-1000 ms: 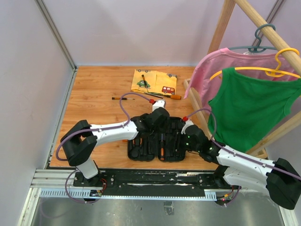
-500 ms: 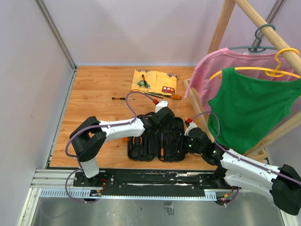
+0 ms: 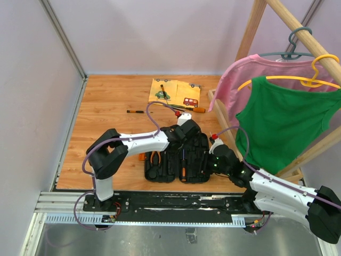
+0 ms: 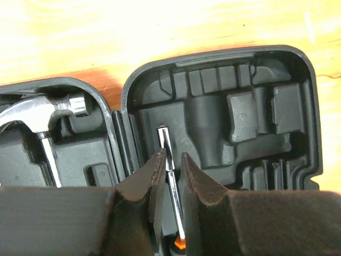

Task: Sort the tools into containers
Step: Adjust the screwdriver in the storage box.

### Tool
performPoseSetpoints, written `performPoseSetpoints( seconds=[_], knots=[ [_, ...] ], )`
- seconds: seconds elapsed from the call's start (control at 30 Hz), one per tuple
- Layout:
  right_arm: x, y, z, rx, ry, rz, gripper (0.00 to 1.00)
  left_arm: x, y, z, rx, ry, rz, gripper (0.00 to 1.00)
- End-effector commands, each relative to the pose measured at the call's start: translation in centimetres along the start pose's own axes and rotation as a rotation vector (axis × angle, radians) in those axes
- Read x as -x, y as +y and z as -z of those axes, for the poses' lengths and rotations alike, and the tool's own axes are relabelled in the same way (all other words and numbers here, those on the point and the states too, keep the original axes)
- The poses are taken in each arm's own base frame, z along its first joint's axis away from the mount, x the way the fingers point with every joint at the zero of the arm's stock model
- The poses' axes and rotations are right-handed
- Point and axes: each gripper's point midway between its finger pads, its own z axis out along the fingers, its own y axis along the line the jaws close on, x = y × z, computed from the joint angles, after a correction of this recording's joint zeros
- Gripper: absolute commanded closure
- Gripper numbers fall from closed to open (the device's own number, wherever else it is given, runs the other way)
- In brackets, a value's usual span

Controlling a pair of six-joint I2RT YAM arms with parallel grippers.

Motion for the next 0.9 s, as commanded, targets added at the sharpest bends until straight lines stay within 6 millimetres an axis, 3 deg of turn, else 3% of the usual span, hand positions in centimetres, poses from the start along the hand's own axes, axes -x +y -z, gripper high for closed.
performPoseSetpoints(
  seconds=[0.0, 0.37, 0.53, 0.87],
  knots=[
    [-0.4, -0.7, -0.1, -0.020, 0.009, 0.006, 0.67, 0.7, 0.5, -0.6, 0.040, -0.010, -0.013, 0.78],
    [-0.2, -0.2, 0.0, -0.003, 0.013, 0.014, 0.68, 0.3, 0.9, -1.4, 0.063, 0.011, -0.027, 0.83],
    [0.1, 1.0, 0.3, 0.037, 0.014, 0.017, 0.68, 0.1, 0.9, -1.5, 0.056, 0.018, -0.025, 0.84],
    [-0.9, 1.6, 0.0, 0.048, 0.049, 0.011, 0.67, -0.2, 0.7, -1.6, 0.047, 0.023, -0.028, 0.84]
  ],
)
